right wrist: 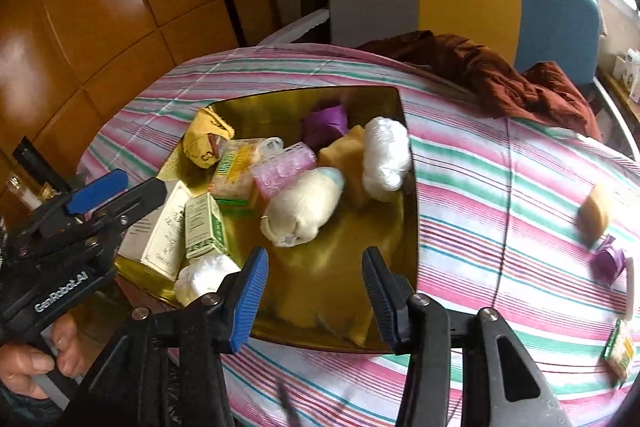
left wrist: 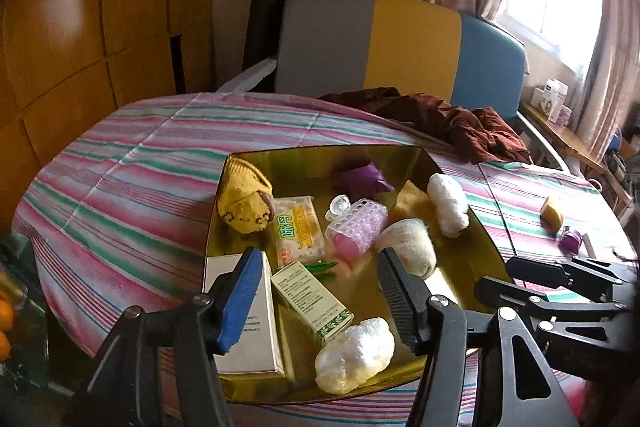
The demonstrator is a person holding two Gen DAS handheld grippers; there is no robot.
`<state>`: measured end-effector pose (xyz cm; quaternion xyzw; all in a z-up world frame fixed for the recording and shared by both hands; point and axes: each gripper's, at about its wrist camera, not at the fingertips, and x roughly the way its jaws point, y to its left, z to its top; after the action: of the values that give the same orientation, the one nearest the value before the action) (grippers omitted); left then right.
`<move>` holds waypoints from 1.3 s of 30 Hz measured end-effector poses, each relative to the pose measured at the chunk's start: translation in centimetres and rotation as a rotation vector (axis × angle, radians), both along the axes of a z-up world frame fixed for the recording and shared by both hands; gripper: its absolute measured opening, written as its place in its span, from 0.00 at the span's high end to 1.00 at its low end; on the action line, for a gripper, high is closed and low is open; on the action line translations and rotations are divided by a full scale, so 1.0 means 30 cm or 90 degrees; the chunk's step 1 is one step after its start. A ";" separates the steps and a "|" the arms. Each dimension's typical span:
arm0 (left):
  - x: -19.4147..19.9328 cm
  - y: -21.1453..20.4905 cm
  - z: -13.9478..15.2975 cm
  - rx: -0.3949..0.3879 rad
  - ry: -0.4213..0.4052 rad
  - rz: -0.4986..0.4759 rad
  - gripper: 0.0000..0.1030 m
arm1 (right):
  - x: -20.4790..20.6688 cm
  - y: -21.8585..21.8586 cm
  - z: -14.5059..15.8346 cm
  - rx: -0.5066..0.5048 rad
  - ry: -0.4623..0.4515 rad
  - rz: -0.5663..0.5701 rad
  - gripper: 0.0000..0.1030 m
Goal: Organize objects
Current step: 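Open both tools to drop the medicine box and plastic bundle into the tray, then move both open tools back toward the remaining items on the cloth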
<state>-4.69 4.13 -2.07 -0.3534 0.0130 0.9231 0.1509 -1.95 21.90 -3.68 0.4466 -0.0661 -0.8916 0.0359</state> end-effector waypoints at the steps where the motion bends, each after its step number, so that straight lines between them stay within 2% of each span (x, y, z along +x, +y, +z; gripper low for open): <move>1: 0.005 0.005 0.004 -0.001 0.003 -0.004 0.41 | 0.002 0.004 0.000 0.003 0.000 -0.004 0.52; 20: 0.037 0.086 -0.013 -0.024 -0.004 -0.041 0.41 | 0.032 0.117 -0.021 0.073 -0.014 -0.094 0.52; 25: 0.043 0.125 -0.017 -0.033 -0.008 -0.064 0.41 | 0.051 0.173 -0.031 0.142 -0.020 -0.129 0.52; 31: 0.053 0.201 -0.014 -0.045 -0.007 -0.111 0.41 | 0.092 0.348 -0.063 0.168 -0.057 -0.216 0.52; 39: 0.068 0.353 -0.008 -0.054 -0.004 -0.192 0.39 | 0.158 0.588 -0.082 0.156 -0.102 -0.335 0.52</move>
<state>-2.65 14.73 -2.32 -0.3564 0.1047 0.8875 0.2725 2.78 39.55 -6.13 0.4839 -0.0738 -0.8336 -0.2561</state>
